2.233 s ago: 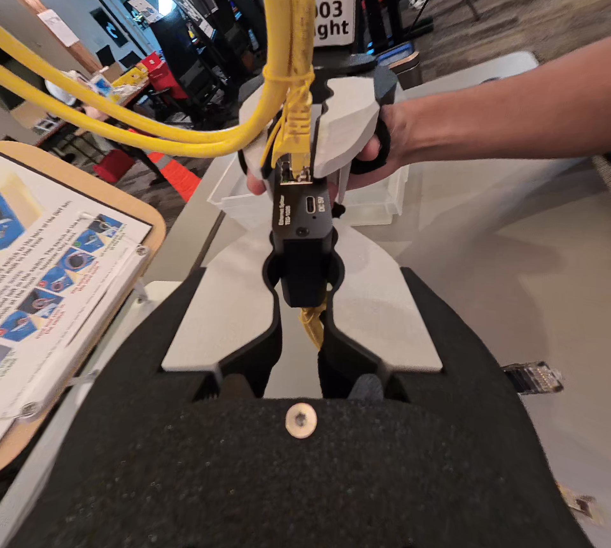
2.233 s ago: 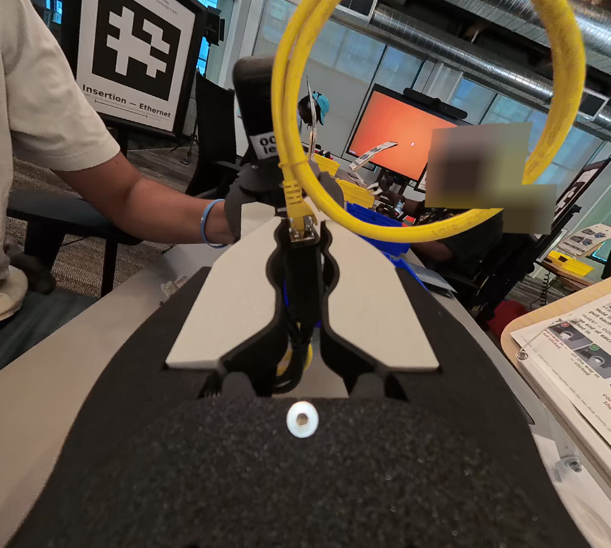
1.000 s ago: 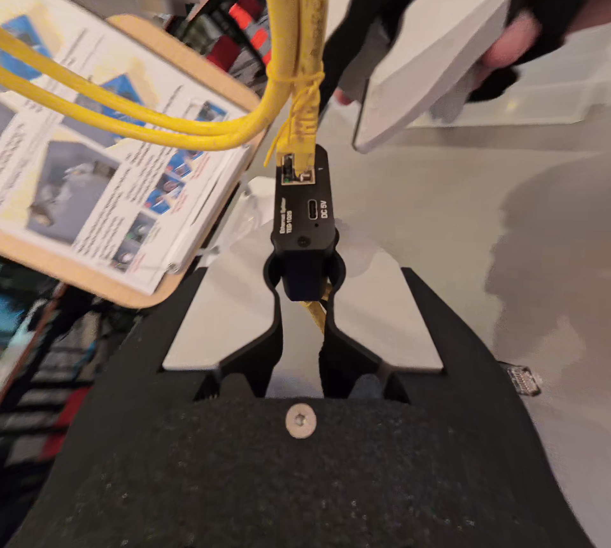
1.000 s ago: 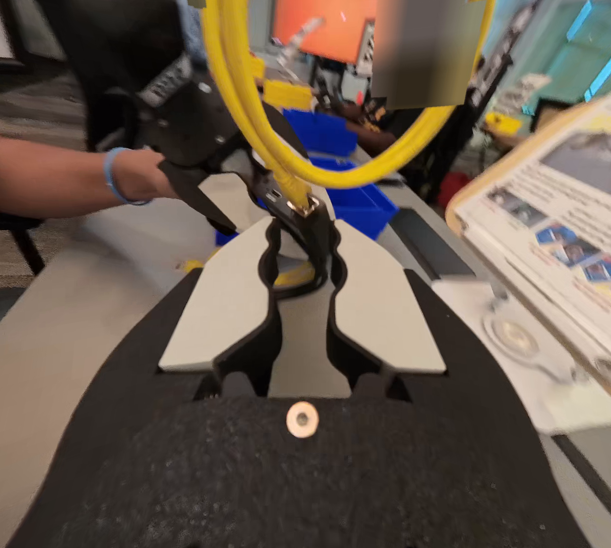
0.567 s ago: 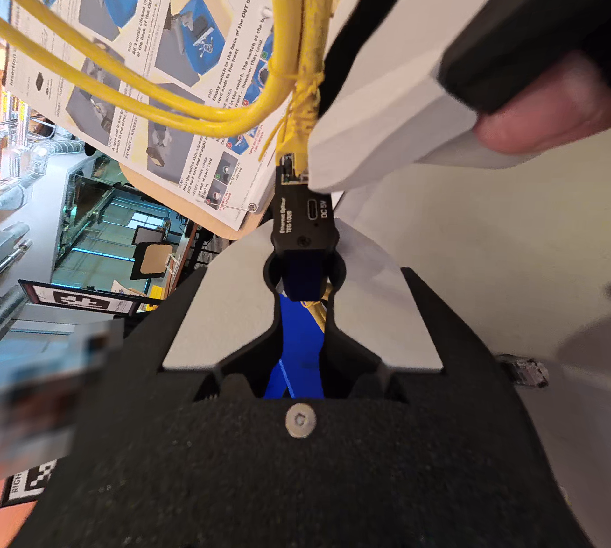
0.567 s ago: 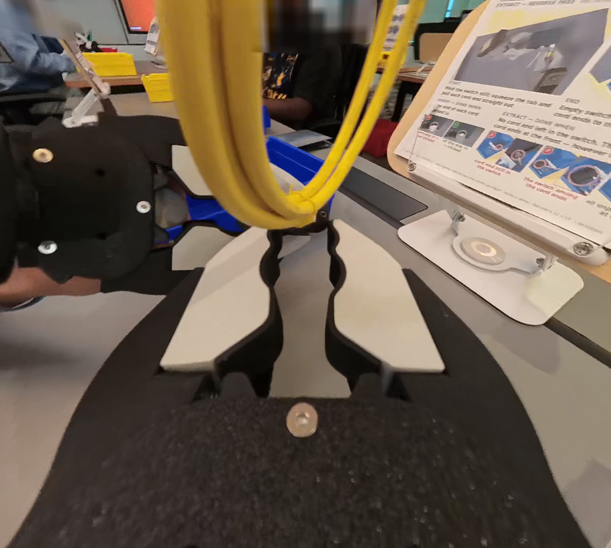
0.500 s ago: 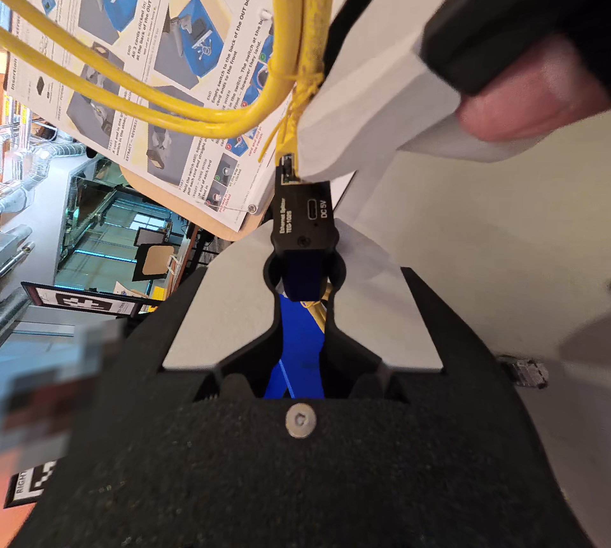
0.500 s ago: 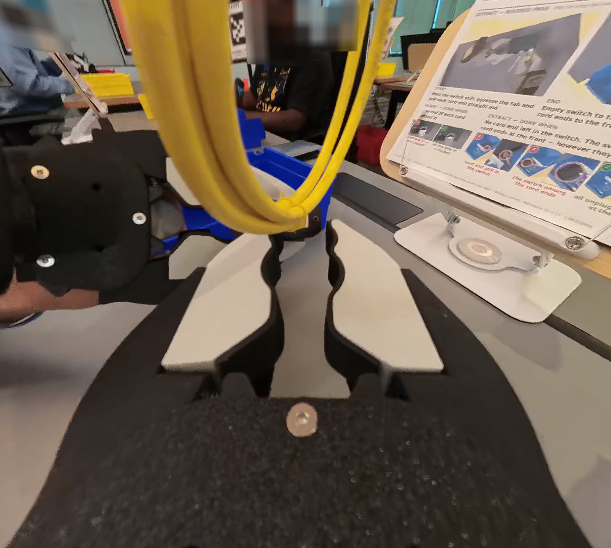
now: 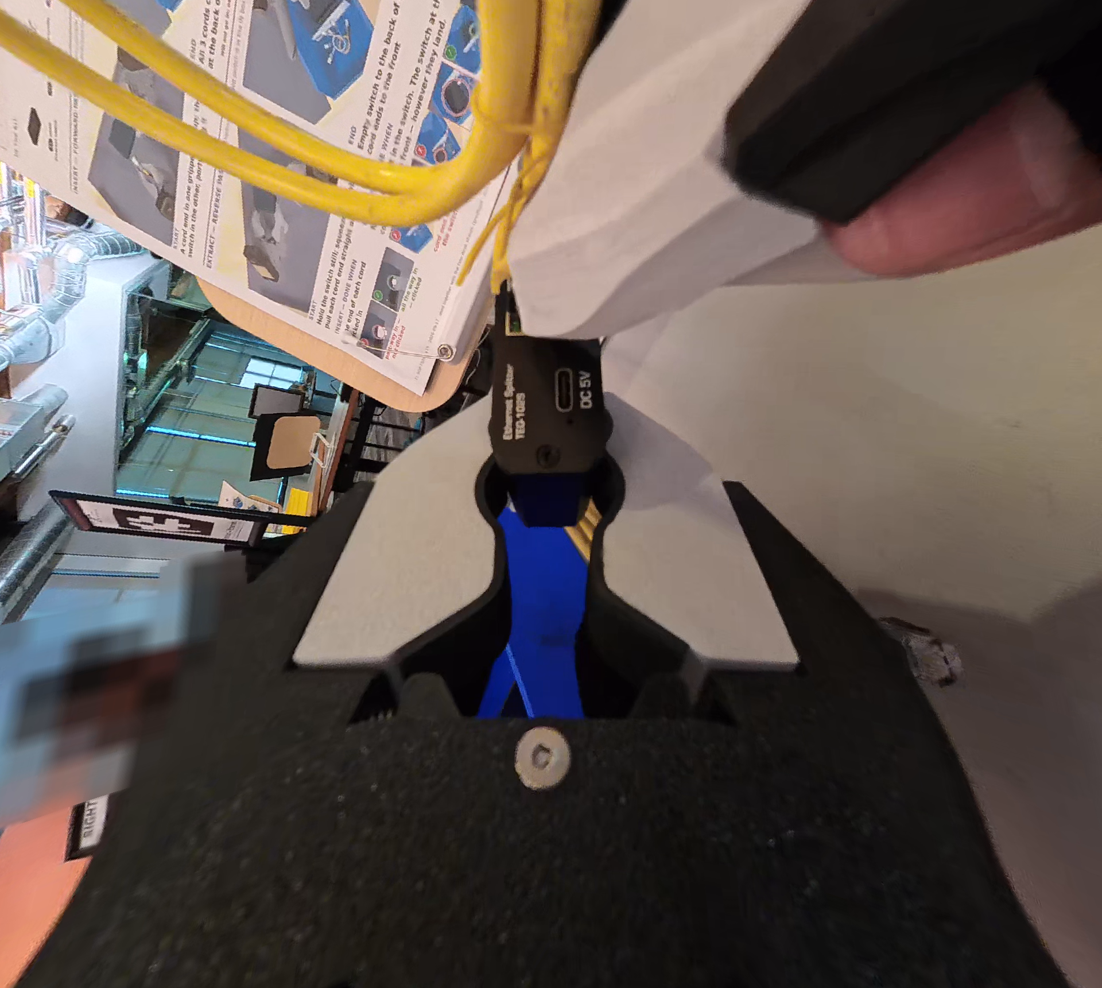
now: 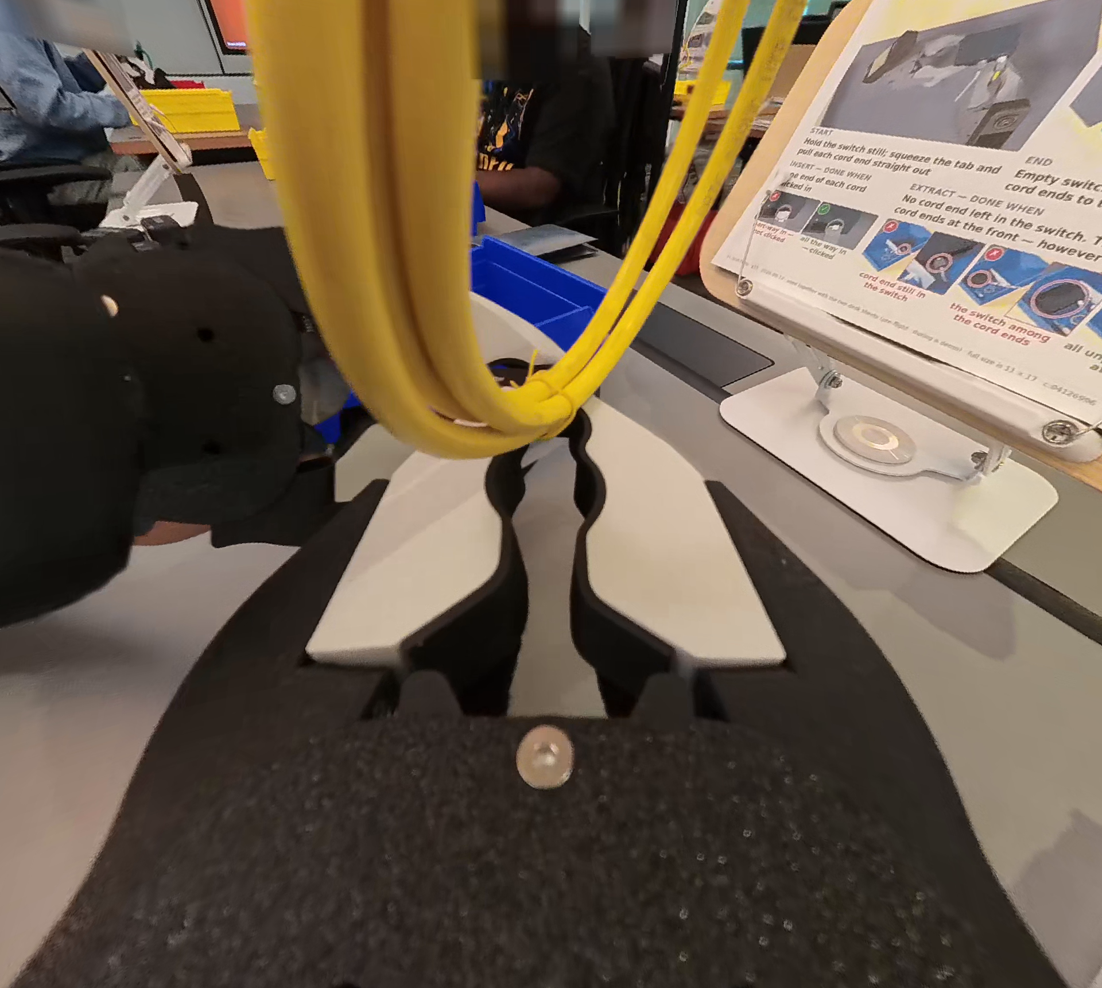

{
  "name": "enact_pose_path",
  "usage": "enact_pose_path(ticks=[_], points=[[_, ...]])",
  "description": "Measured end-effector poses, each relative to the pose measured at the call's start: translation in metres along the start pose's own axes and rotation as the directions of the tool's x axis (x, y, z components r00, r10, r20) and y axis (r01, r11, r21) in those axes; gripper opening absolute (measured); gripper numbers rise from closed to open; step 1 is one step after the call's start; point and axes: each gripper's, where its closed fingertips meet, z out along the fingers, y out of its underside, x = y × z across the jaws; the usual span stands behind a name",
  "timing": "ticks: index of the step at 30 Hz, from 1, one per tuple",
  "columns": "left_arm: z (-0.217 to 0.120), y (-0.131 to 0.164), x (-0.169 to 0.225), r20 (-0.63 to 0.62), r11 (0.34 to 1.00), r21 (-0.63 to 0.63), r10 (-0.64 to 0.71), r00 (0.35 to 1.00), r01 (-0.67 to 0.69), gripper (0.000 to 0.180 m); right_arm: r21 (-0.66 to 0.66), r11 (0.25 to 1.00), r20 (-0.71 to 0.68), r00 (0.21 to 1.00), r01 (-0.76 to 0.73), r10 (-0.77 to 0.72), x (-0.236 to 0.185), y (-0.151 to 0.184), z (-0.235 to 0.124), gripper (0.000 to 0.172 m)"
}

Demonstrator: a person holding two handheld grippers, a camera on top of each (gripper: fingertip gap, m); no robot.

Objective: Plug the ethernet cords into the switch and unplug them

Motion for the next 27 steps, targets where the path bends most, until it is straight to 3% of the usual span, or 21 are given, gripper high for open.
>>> enact_pose_path(ticks=[4, 8, 17, 22, 24, 27], points=[[0.009, 0.021, -0.002, 0.003, 0.995, -0.098, -0.024, 1.000, 0.024, 0.025, 0.031, 0.999, -0.028, 0.999, -0.037, 0.037, 0.005, -0.005, -0.005, 0.012], [0.017, 0.042, -0.012, -0.010, 0.989, -0.112, -0.101, 0.995, 0.099, 0.025, 0.050, 0.997, -0.014, 0.998, -0.057, 0.057, 0.021, -0.021, -0.021, 0.012], [0.008, 0.019, -0.008, -0.173, 0.958, -0.015, -0.283, 0.943, 0.285, 0.025, -0.019, 1.000, 0.066, 0.998, -0.003, 0.004, 0.024, -0.042, -0.042, 0.012], [-0.002, 0.014, -0.015, -0.231, 0.936, 0.019, -0.339, 0.912, 0.352, 0.025, -0.318, 0.934, 0.133, 0.983, 0.160, -0.123, 0.034, -0.030, -0.092, 0.012], [-0.006, 0.015, -0.021, -0.230, 0.935, 0.024, -0.339, 0.912, 0.353, 0.025, -0.472, 0.852, 0.082, 0.974, 0.226, -0.213, 0.059, -0.013, -0.128, 0.012], [-0.012, 0.013, -0.026, -0.244, 0.929, 0.042, -0.348, 0.905, 0.369, 0.025, -0.664, 0.696, 0.160, 0.962, 0.271, -0.222, 0.079, 0.025, -0.188, 0.012]])
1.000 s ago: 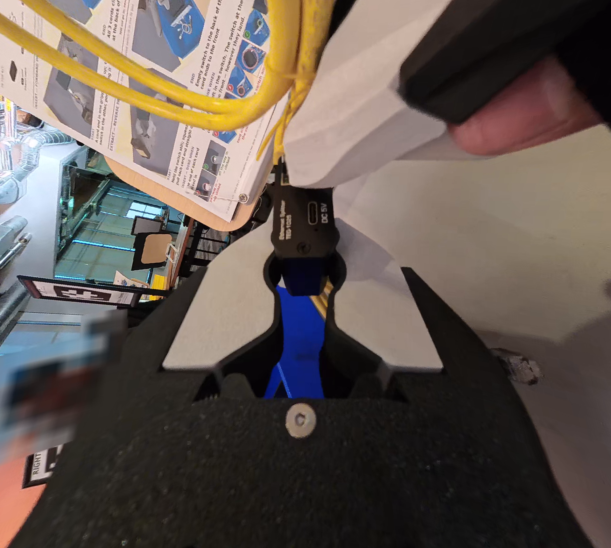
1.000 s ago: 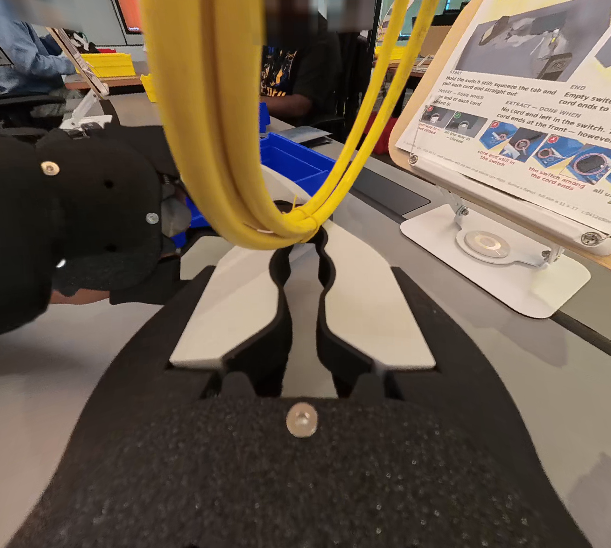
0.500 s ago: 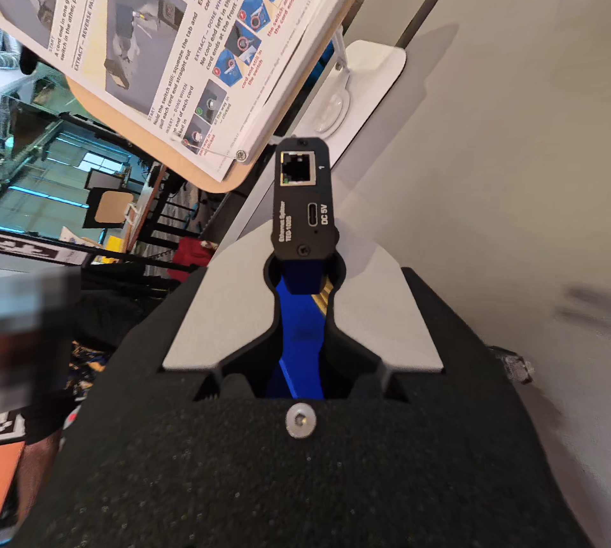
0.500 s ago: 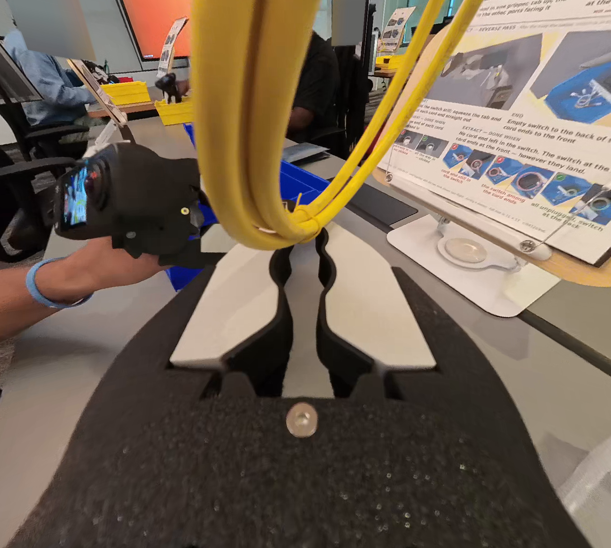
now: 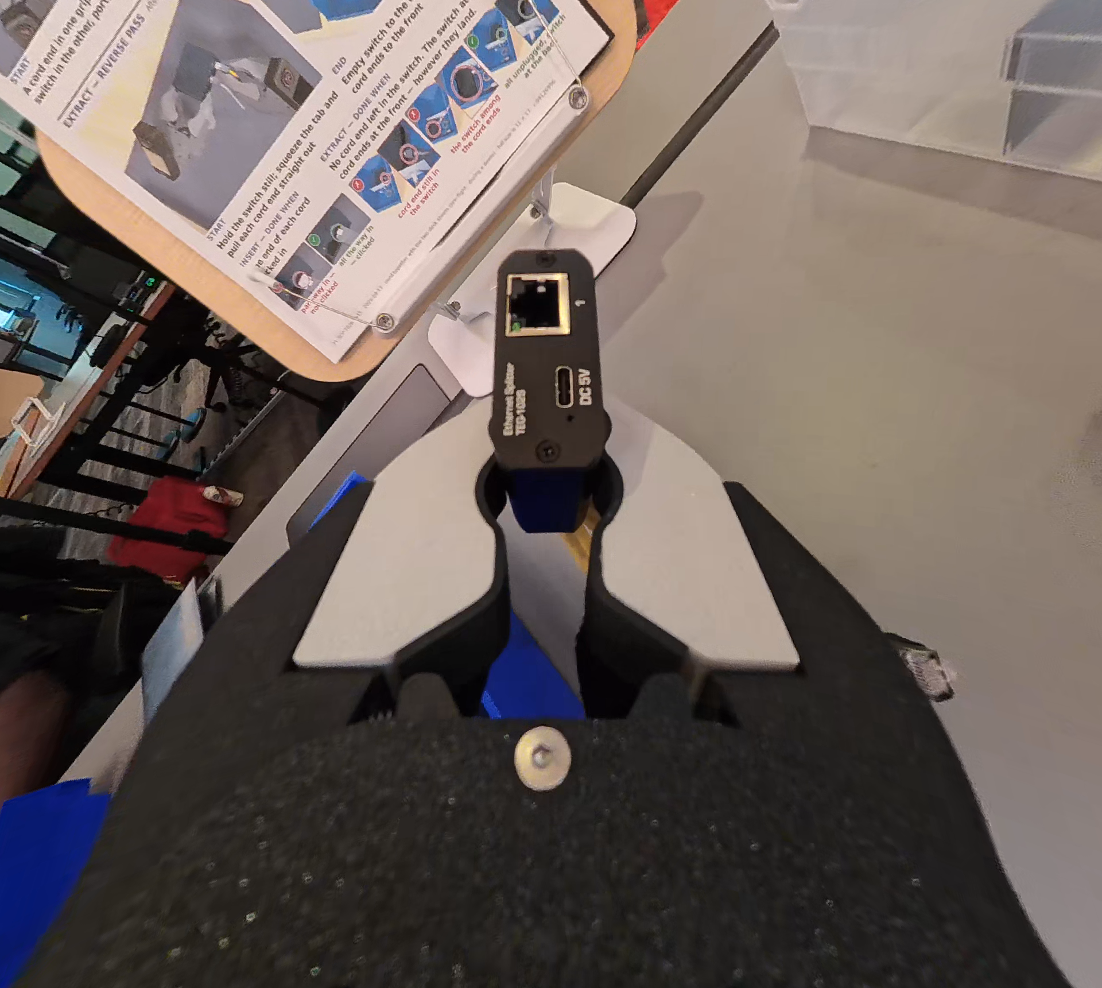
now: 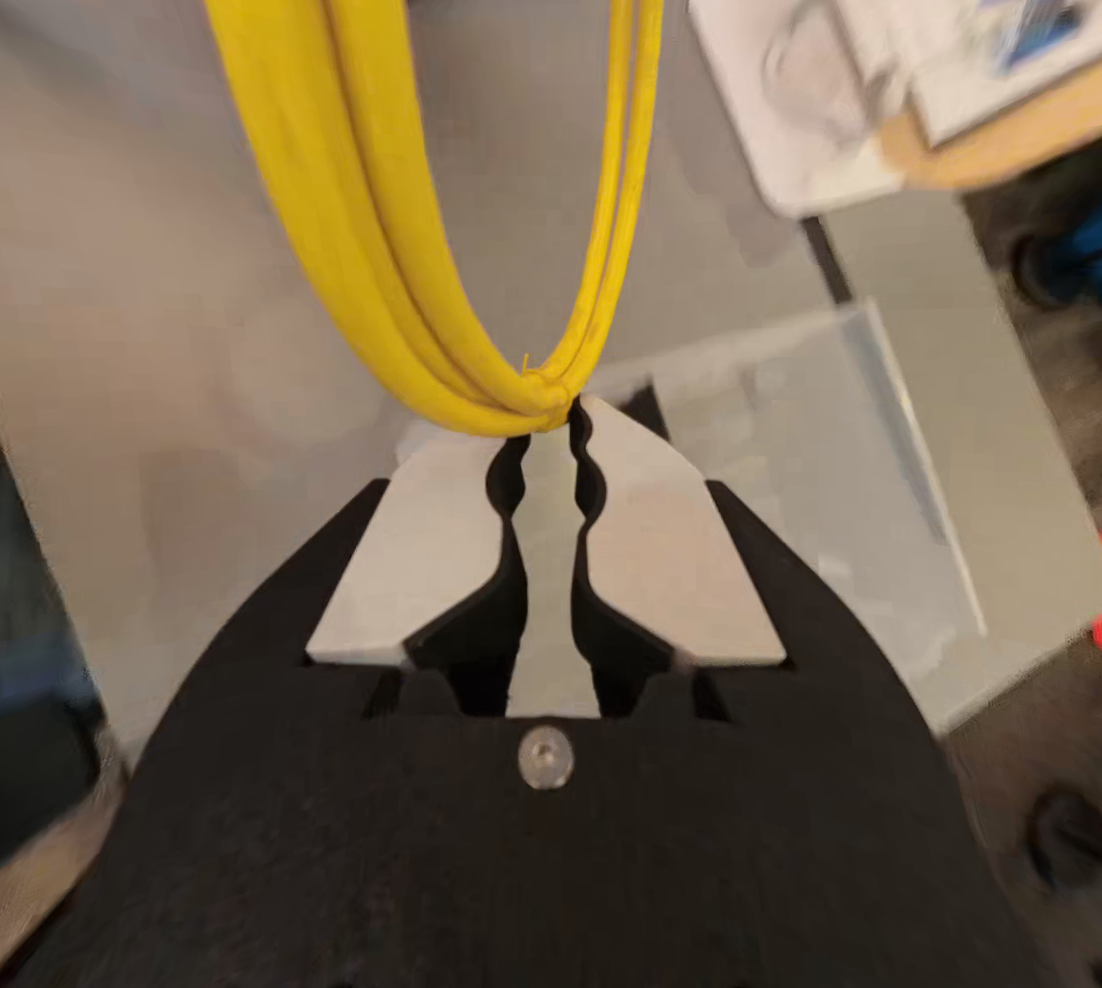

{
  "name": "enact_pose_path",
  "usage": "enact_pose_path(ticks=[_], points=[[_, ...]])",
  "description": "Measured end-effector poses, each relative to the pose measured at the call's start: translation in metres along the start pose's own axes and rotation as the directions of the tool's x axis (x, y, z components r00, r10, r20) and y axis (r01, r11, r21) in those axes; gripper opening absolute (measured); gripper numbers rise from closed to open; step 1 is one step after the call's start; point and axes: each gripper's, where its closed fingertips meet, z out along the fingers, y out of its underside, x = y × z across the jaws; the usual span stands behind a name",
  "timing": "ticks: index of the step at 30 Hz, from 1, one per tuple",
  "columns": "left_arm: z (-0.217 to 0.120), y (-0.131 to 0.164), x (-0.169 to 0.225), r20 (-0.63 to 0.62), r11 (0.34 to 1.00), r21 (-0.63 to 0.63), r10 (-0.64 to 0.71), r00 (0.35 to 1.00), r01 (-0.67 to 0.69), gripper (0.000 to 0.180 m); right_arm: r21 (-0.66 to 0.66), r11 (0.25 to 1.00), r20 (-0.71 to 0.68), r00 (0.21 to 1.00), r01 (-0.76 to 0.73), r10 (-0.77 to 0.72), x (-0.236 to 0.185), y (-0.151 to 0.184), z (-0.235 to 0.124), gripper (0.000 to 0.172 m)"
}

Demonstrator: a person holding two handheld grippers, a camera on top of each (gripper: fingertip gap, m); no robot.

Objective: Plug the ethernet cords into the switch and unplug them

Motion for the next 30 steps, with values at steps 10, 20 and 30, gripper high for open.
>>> enact_pose_path(ticks=[10, 20, 30], points=[[-0.004, -0.018, 0.016, -0.048, 0.999, 0.031, 0.021, 0.999, -0.019, 0.025, -0.642, 0.766, -0.091, 0.995, -0.021, -0.049, 0.031, 0.174, -0.032, 0.012], [-0.010, -0.022, 0.029, -0.119, 0.998, 0.065, 0.012, 0.993, -0.004, 0.025, -0.883, 0.465, -0.094, 0.946, 0.066, -0.312, 0.042, 0.229, 0.025, 0.028], [-0.011, -0.020, 0.028, -0.153, 0.997, 0.077, 0.010, 0.988, 0.001, 0.025, -0.463, 0.847, -0.386, 0.920, -0.262, 0.074, 0.045, 0.189, -0.015, 0.055]])
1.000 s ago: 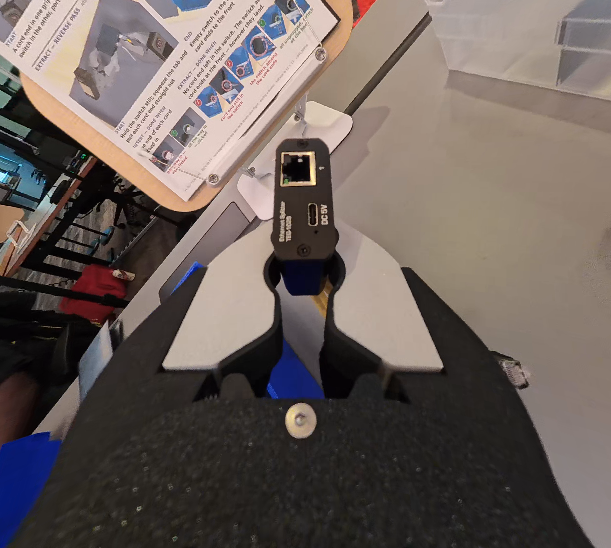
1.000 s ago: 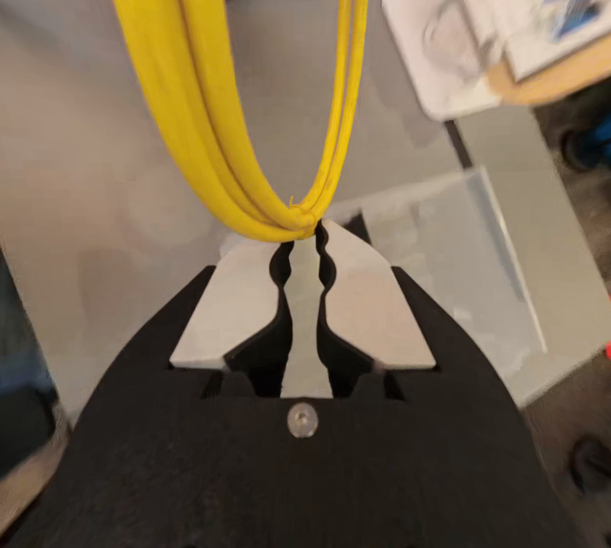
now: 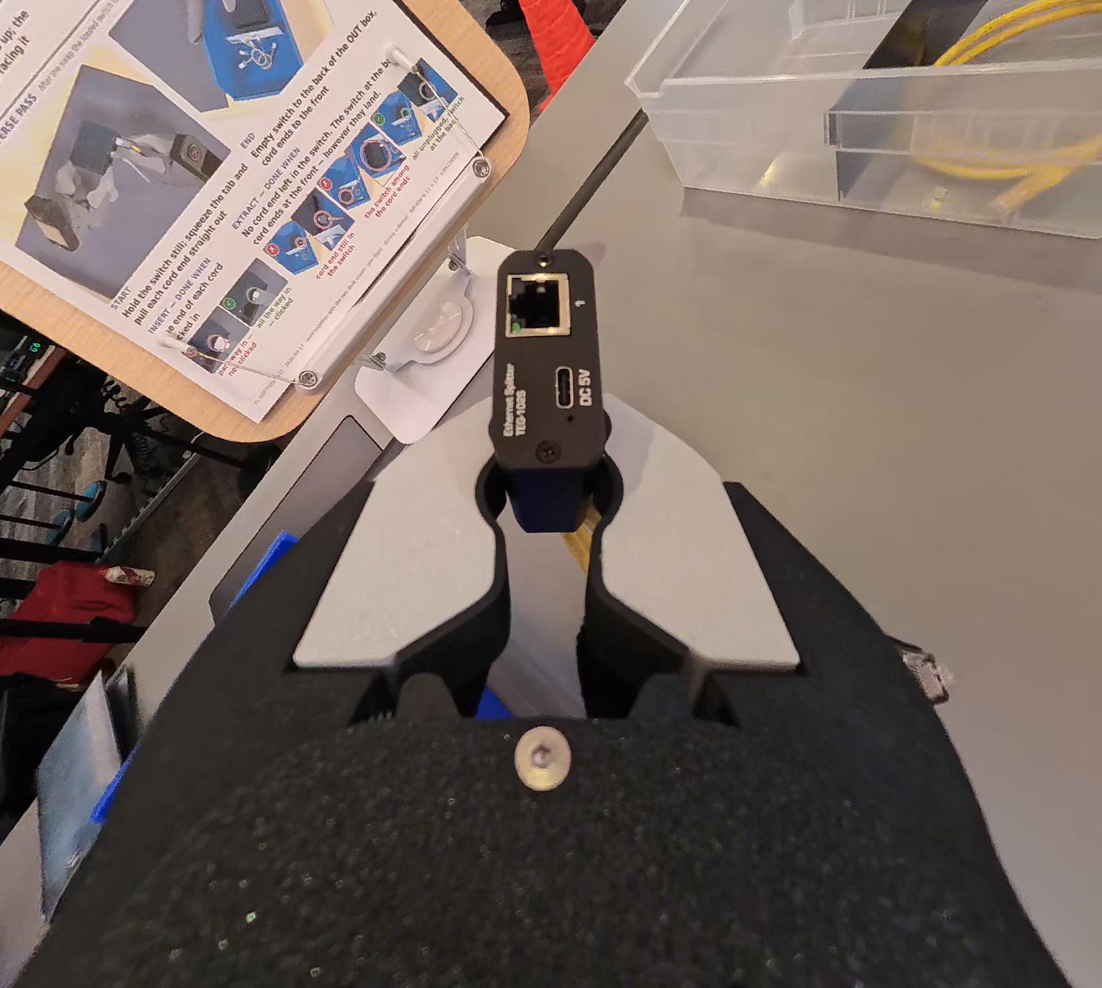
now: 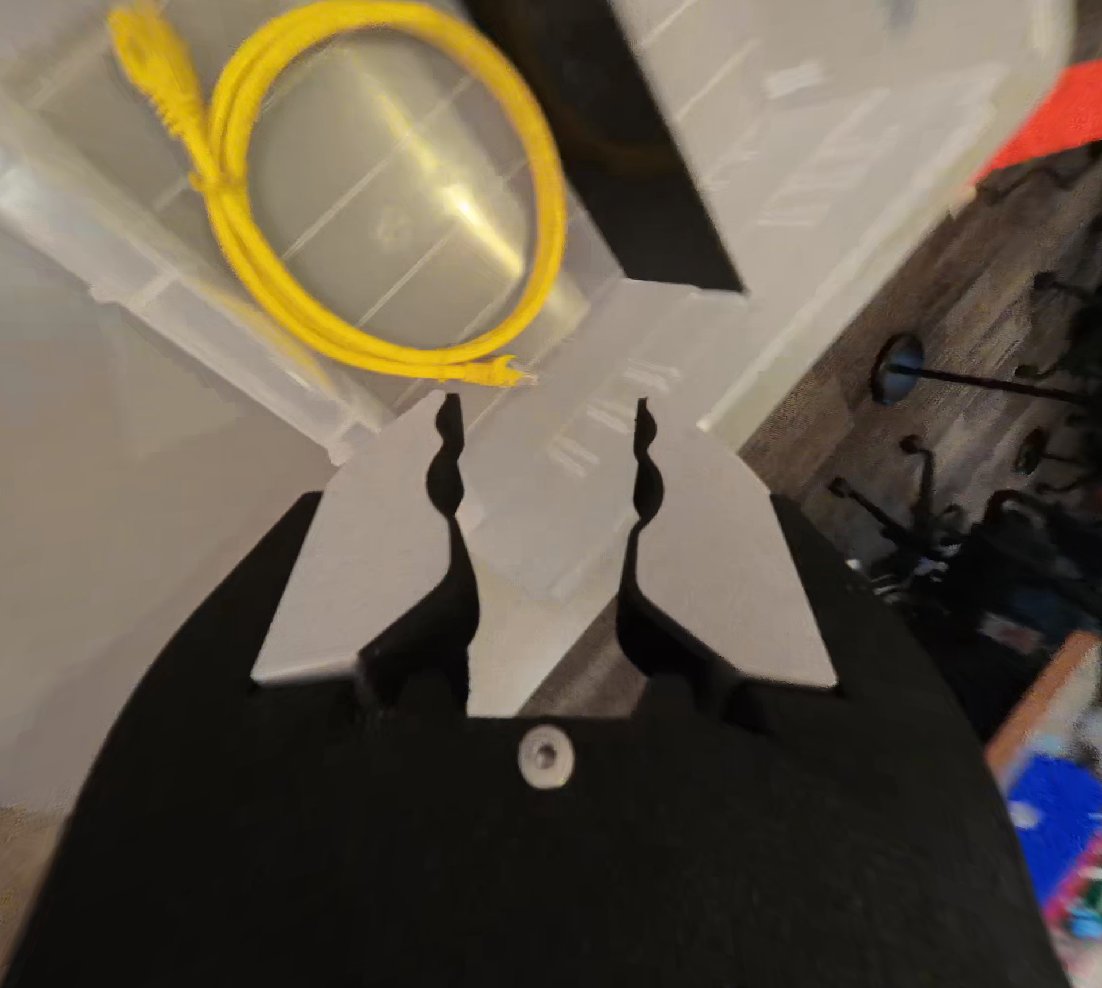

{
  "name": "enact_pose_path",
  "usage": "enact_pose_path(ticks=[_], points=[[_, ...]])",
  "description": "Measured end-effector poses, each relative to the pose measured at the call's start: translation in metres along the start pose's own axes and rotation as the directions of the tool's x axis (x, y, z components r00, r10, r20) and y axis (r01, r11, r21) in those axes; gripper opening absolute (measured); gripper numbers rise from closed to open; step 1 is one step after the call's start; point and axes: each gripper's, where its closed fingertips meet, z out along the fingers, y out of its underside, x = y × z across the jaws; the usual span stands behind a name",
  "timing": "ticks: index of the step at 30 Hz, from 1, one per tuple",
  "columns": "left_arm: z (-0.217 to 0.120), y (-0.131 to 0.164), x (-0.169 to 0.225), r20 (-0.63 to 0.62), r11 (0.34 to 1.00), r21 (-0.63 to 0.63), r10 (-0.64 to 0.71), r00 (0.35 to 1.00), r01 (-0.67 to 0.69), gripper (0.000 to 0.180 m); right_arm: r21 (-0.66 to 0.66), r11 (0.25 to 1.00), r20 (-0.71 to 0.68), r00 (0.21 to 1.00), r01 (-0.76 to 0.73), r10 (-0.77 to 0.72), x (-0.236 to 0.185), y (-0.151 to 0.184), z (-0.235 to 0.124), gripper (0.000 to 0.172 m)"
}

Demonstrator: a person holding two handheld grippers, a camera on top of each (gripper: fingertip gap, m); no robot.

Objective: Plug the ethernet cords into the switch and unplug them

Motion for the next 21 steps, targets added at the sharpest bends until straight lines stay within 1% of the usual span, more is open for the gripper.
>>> enact_pose_path(ticks=[2, 4, 5, 7, 9, 10, 12, 14, 16, 17, 18, 19, 20, 21], points=[[0.000, -0.002, 0.001, -0.001, 1.000, 0.003, 0.006, 1.000, -0.006, 0.025, 0.054, 0.986, -0.034, 0.986, -0.158, 0.160, 0.019, 0.013, -0.008, 0.058], [0.001, -0.005, 0.003, -0.006, 1.000, 0.007, 0.009, 1.000, -0.009, 0.025, 0.060, 0.964, -0.044, 0.964, -0.260, 0.262, 0.028, 0.030, -0.005, 0.058], [0.001, -0.006, 0.005, -0.011, 1.000, 0.008, 0.010, 1.000, -0.009, 0.025, 0.059, 0.956, -0.031, 0.957, -0.287, 0.289, 0.026, 0.036, -0.001, 0.058], [0.003, -0.007, 0.008, -0.019, 1.000, 0.009, 0.012, 1.000, -0.011, 0.025, 0.042, 0.948, -0.017, 0.949, -0.314, 0.315, 0.021, 0.045, 0.007, 0.051], [0.004, -0.007, 0.010, -0.025, 1.000, 0.009, 0.013, 1.000, -0.013, 0.025, 0.030, 0.945, -0.052, 0.943, -0.326, 0.327, 0.024, 0.053, 0.012, 0.049], [0.005, -0.007, 0.012, -0.029, 1.000, 0.008, 0.013, 1.000, -0.013, 0.025, 0.041, 0.939, -0.042, 0.938, -0.342, 0.344, 0.024, 0.052, 0.013, 0.047], [0.005, -0.007, 0.014, -0.042, 1.000, 0.013, 0.007, 0.999, -0.006, 0.025, 0.045, 0.927, -0.036, 0.927, -0.371, 0.373, 0.026, 0.054, 0.013, 0.050], [0.005, -0.008, 0.017, -0.069, 0.999, 0.030, -0.010, 0.998, 0.012, 0.025, 0.063, 0.922, -0.003, 0.924, -0.383, 0.384, 0.023, 0.047, 0.008, 0.052], [0.005, -0.012, 0.021, -0.112, 0.998, 0.063, -0.024, 0.993, 0.031, 0.025, 0.157, 0.913, 0.023, 0.926, -0.376, 0.377, 0.017, 0.019, -0.010, 0.052], [0.003, -0.015, 0.025, -0.144, 0.995, 0.086, -0.032, 0.989, 0.045, 0.025, 0.244, 0.901, 0.054, 0.933, -0.359, 0.357, 0.011, -0.006, -0.024, 0.051], [0.002, -0.019, 0.029, -0.183, 0.991, 0.115, -0.044, 0.982, 0.066, 0.025, 0.354, 0.871, 0.114, 0.940, -0.340, 0.320, -0.002, -0.038, -0.040, 0.050], [-0.001, -0.024, 0.033, -0.228, 0.985, 0.147, -0.057, 0.972, 0.092, 0.025, 0.475, 0.816, 0.205, 0.943, -0.330, 0.262, -0.021, -0.075, -0.058, 0.049], [-0.004, -0.030, 0.038, -0.276, 0.976, 0.181, -0.070, 0.959, 0.123, 0.025, 0.581, 0.743, 0.307, 0.935, -0.331, 0.176, -0.046, -0.112, -0.076, 0.048], [-0.008, -0.036, 0.042, -0.319, 0.964, 0.215, -0.083, 0.944, 0.157, 0.025, 0.653, 0.676, 0.405, 0.912, -0.343, 0.071, -0.075, -0.144, -0.092, 0.049]])
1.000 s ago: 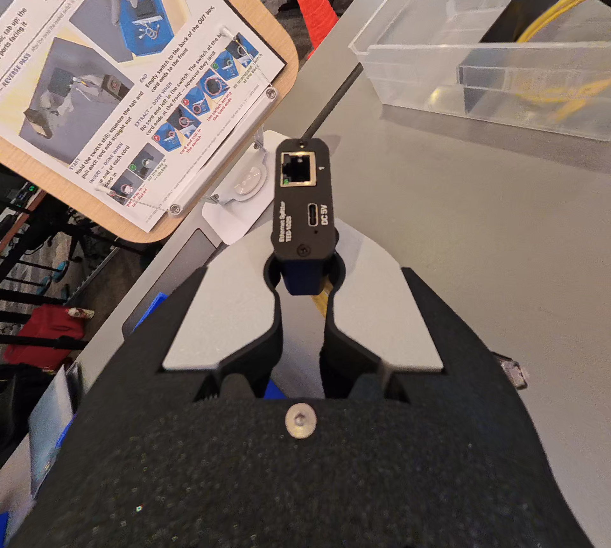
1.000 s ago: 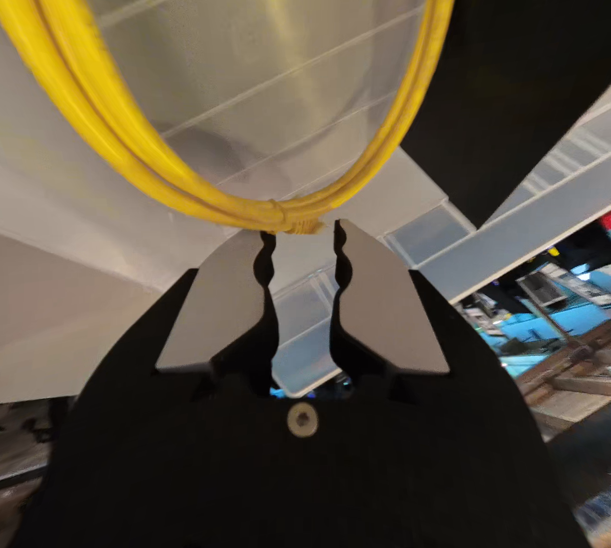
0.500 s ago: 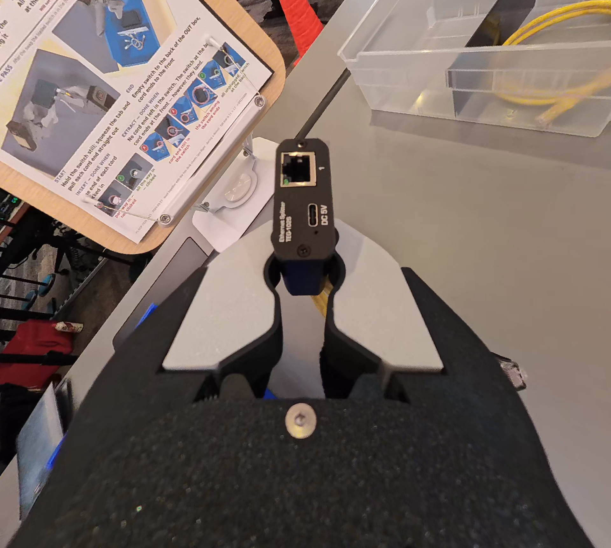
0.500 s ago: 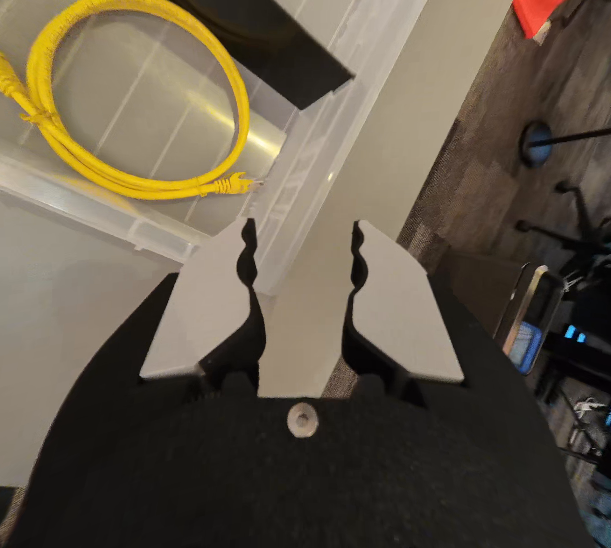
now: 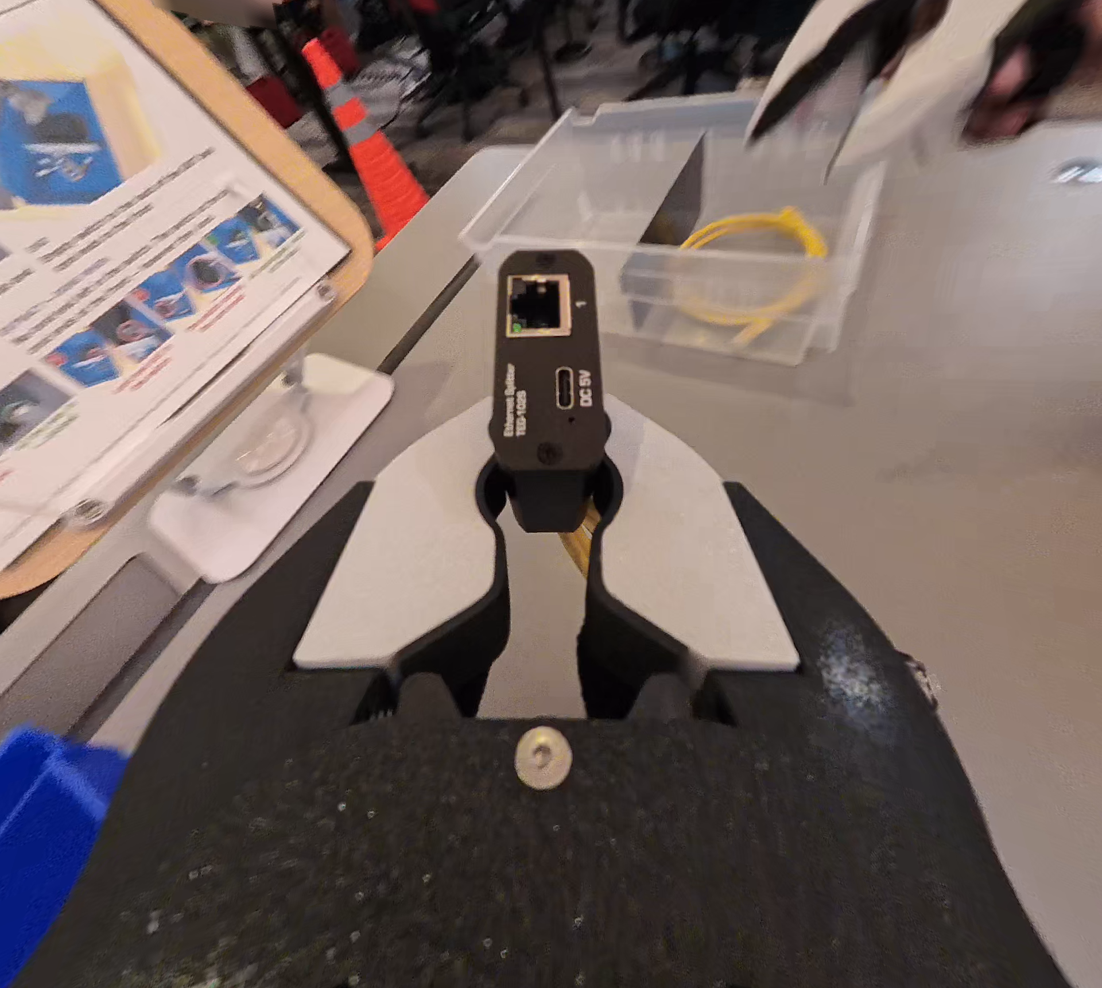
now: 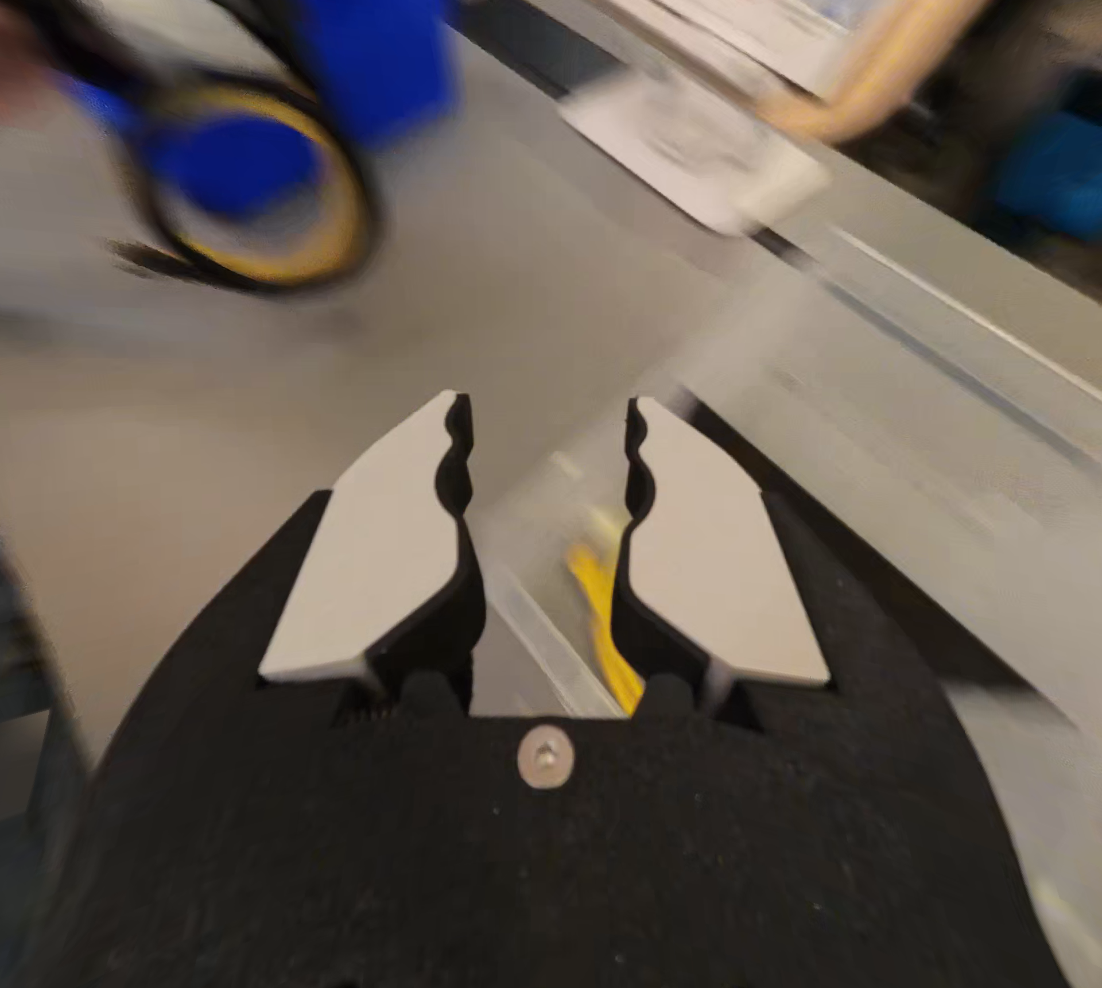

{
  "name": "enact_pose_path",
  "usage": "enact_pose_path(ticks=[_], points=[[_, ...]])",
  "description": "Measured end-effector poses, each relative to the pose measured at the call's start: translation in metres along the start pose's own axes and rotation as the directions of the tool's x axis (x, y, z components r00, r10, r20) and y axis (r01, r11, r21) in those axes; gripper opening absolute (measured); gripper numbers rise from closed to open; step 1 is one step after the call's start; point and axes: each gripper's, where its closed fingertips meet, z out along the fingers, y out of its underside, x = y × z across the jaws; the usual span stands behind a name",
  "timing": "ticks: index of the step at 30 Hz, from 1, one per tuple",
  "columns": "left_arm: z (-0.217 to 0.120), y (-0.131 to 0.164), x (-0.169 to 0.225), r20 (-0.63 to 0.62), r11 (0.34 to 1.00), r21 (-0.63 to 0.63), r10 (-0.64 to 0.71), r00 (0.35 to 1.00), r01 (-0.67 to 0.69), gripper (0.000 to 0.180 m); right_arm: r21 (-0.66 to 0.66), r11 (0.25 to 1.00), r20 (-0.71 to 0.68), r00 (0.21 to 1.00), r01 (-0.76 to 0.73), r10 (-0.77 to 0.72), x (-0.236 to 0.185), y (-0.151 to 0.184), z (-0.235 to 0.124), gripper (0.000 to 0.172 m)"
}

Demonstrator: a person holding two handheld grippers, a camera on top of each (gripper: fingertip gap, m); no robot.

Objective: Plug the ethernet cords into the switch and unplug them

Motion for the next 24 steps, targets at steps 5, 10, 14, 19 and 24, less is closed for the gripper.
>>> enact_pose_path(ticks=[5, 10, 14, 19, 24], points=[[-0.008, -0.025, 0.018, -0.129, 0.986, 0.151, -0.056, 0.990, 0.075, 0.025, 0.197, 0.973, 0.454, 0.891, -0.123, 0.021, -0.110, -0.053, 0.085, 0.062], [-0.021, -0.041, 0.032, -0.238, 0.954, 0.265, -0.075, 0.968, 0.139, 0.025, 0.271, 0.955, 0.542, 0.839, -0.119, -0.049, -0.129, -0.061, 0.130, 0.025], [-0.025, -0.032, 0.029, -0.288, 0.958, 0.238, -0.087, 0.954, 0.159, 0.025, 0.256, 0.966, 0.495, 0.856, 0.017, -0.147, -0.132, -0.057, 0.129, 0.011], [-0.018, -0.013, 0.022, -0.286, 0.979, 0.140, -0.101, 0.953, 0.146, 0.033, -0.003, 0.952, 0.182, 0.936, 0.307, -0.301, -0.088, -0.043, 0.114, 0.008], [-0.015, -0.002, 0.015, -0.159, 0.997, 0.034, 0.075, 0.984, -0.071, 0.037, -0.339, 0.829, -0.037, 0.874, 0.446, -0.485, -0.051, -0.023, 0.092, 0.007]])
